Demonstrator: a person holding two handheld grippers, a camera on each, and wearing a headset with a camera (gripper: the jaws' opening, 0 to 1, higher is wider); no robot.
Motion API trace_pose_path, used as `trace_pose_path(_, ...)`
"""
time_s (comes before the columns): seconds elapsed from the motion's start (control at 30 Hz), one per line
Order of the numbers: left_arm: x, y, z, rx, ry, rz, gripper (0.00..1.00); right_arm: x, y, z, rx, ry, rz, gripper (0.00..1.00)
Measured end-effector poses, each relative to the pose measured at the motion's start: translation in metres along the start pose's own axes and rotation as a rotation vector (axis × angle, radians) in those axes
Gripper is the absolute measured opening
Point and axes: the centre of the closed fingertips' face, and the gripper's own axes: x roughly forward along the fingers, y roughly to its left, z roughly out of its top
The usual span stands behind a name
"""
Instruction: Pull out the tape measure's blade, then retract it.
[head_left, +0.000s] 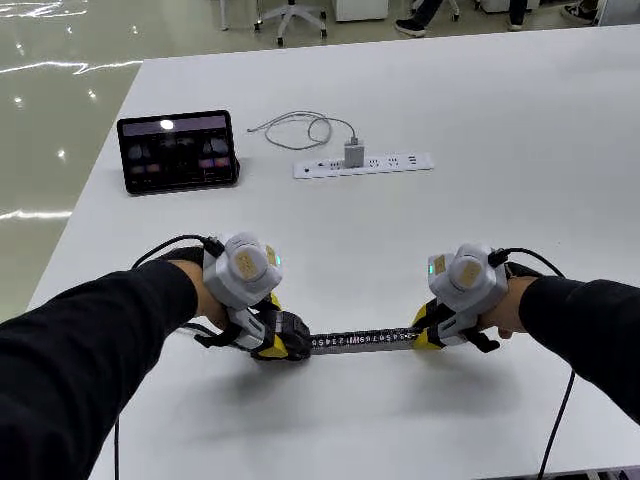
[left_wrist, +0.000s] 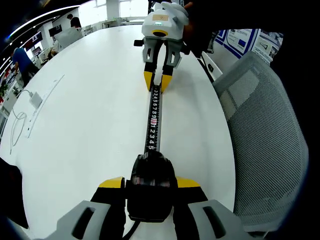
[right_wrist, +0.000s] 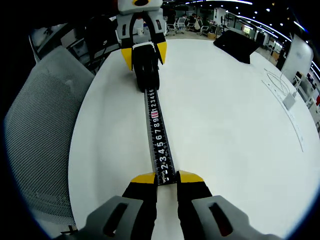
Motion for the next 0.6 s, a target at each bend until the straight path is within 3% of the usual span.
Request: trace_pose_path(0.6,0.001,0.001,-0.001,0.0,0.005,-0.006,0.32,-0.009,-0.005,-0.015,0.02,0.003,-0.011,0.1)
